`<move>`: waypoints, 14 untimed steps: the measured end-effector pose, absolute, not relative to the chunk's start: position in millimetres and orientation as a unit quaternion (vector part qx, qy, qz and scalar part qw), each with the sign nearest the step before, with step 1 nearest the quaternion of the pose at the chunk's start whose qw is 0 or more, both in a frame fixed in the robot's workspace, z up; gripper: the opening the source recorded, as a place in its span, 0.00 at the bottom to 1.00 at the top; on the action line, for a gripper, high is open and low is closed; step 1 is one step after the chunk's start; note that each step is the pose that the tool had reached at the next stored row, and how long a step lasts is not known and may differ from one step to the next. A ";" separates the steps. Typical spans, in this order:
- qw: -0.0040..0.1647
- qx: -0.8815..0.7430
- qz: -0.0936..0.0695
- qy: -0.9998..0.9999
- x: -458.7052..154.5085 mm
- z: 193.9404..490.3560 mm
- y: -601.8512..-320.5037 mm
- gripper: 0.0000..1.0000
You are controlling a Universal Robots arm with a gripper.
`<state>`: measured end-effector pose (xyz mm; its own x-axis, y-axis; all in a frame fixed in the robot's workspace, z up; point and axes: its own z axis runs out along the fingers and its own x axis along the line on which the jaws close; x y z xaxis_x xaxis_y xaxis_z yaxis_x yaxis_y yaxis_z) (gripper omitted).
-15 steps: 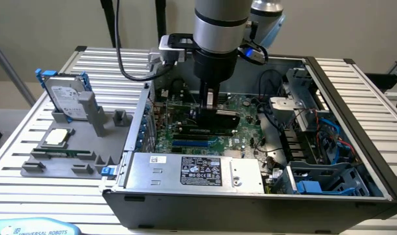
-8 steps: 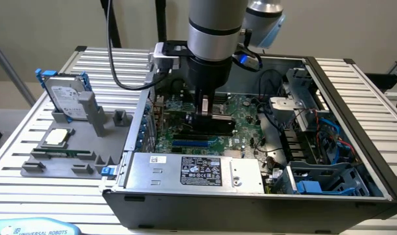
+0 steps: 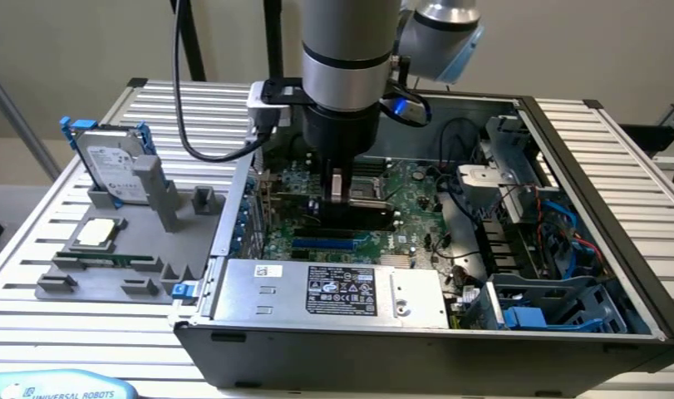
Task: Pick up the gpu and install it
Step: 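Insert the gpu into the slot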
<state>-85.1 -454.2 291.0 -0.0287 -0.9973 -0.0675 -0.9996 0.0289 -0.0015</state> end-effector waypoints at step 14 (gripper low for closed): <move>0.018 -0.695 0.009 0.719 -96.0 273.3 -449.5 0.27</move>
<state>-96.0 -449.5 273.3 -0.0334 -0.9987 -0.0387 -0.9993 0.0339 -0.0124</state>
